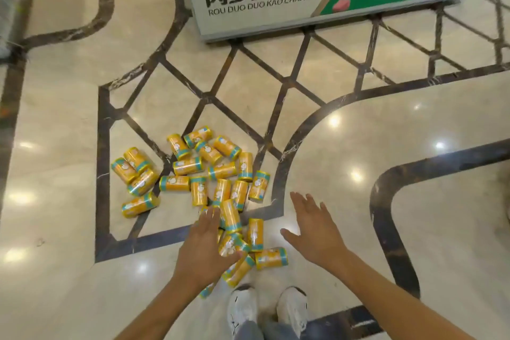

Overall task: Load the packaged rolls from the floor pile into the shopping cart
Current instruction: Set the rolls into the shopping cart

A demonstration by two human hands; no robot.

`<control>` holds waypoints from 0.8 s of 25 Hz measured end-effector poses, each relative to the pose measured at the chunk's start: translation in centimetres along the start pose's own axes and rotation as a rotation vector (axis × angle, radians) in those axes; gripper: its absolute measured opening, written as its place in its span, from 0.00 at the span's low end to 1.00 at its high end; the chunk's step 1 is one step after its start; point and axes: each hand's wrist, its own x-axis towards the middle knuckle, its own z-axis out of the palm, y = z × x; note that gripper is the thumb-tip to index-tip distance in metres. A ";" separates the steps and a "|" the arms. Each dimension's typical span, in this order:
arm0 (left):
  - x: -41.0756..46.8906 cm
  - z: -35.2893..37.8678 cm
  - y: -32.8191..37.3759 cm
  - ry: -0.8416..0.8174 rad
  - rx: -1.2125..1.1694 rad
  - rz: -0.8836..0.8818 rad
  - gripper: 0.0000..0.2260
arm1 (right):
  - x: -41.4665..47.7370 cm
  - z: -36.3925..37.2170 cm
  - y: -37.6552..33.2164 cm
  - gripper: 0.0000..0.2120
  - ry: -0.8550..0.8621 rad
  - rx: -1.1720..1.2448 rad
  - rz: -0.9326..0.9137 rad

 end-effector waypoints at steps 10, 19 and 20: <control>13.6 30.1 -12.4 -0.126 0.016 -0.116 0.45 | 16.3 33.0 8.5 0.45 -0.254 -0.144 -0.042; 16.6 40.5 -18.3 -0.046 0.102 -0.196 0.42 | 20.9 46.5 11.3 0.35 -0.369 -0.383 -0.151; 16.6 40.4 -18.2 -0.045 0.113 -0.205 0.42 | 20.9 46.4 11.2 0.32 -0.360 -0.414 -0.156</control>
